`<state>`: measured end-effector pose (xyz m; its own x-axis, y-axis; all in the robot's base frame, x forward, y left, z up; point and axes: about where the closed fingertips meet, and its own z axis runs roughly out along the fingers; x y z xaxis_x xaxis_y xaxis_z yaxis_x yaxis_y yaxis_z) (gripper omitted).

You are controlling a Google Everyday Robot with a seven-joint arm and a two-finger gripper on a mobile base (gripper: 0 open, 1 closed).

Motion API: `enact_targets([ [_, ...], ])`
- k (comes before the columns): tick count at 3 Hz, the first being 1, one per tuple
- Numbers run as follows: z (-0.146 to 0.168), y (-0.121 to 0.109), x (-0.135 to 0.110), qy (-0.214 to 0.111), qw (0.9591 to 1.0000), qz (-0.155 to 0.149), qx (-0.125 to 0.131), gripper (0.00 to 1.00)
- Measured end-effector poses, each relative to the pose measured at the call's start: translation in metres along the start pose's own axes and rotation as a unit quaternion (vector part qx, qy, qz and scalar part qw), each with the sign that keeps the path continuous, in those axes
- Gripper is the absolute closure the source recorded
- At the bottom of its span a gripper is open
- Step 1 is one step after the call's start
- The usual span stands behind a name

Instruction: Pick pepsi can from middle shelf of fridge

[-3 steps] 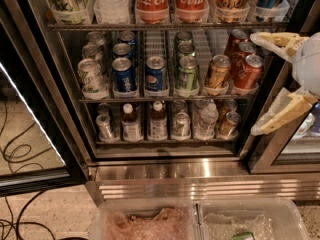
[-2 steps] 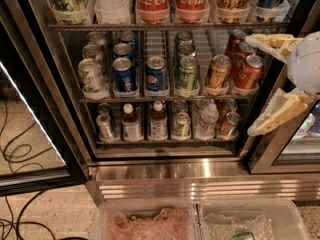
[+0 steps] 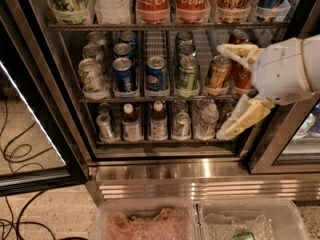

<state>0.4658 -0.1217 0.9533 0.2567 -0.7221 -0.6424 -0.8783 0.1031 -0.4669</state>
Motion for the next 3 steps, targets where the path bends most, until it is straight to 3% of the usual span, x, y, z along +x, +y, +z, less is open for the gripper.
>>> enact_targets([
  [2,0.057,-0.008,-0.003,-0.001,0.9986,0.028,0.045,0.0],
  [3,0.056,-0.008,-0.004,-0.002,0.9986,0.027,0.045,0.0],
])
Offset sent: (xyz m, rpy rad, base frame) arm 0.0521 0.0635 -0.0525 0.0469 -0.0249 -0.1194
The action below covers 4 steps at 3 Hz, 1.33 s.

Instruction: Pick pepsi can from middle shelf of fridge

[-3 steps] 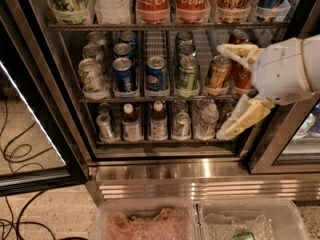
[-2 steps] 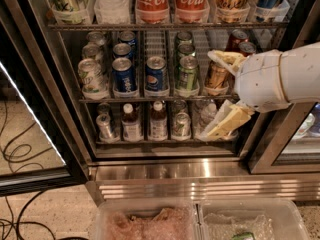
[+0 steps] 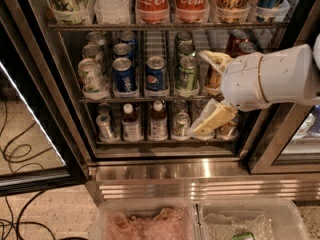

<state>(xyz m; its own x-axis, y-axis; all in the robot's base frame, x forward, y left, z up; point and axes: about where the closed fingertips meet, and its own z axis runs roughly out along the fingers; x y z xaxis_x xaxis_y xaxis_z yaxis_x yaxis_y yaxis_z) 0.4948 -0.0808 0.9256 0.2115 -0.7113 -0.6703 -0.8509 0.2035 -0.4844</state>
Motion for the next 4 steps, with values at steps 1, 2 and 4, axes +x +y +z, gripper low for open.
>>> enact_targets([
  [1,0.015,0.0,-0.015,-0.03,0.9995,-0.004,-0.002,0.0],
  [2,0.04,-0.005,-0.036,-0.072,0.9974,-0.01,-0.001,0.0],
  [4,0.078,-0.012,-0.064,-0.105,0.9942,-0.016,-0.015,0.0],
])
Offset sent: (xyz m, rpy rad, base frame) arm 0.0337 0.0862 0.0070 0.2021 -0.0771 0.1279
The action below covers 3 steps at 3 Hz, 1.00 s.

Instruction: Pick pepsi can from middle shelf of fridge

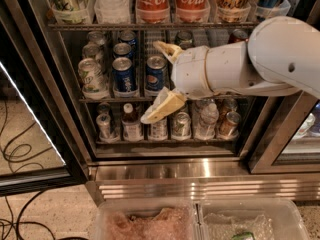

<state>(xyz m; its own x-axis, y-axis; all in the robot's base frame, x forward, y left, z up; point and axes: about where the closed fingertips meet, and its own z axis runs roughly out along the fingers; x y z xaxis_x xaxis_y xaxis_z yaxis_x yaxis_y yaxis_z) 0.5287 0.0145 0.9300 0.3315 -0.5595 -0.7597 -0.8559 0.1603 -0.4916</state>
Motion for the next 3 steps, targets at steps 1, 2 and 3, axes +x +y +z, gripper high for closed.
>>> enact_targets([
  [1,0.027,0.01,-0.002,0.035,0.9979,0.025,-0.048,0.0],
  [2,0.028,0.01,-0.005,0.034,0.9983,0.02,-0.043,0.0],
  [3,0.041,0.009,-0.009,0.04,0.9986,0.027,-0.024,0.0],
])
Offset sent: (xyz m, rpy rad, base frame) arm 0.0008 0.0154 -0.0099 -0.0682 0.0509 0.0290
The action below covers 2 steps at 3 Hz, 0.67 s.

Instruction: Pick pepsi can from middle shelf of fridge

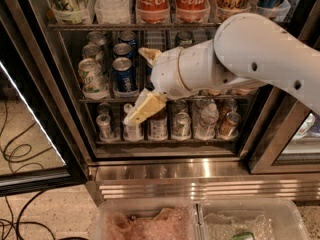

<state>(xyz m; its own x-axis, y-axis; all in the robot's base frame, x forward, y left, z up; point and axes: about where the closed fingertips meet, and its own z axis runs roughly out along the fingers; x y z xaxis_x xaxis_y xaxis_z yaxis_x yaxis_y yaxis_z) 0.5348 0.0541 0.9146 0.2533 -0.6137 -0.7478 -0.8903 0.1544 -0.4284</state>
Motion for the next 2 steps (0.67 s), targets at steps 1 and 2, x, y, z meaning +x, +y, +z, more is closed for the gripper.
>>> enact_targets([
  [1,0.0074,-0.0101,0.0003,0.038,0.9993,0.004,-0.003,0.0],
  [2,0.0152,-0.007,0.0039,0.054,0.9984,0.015,-0.011,0.0],
])
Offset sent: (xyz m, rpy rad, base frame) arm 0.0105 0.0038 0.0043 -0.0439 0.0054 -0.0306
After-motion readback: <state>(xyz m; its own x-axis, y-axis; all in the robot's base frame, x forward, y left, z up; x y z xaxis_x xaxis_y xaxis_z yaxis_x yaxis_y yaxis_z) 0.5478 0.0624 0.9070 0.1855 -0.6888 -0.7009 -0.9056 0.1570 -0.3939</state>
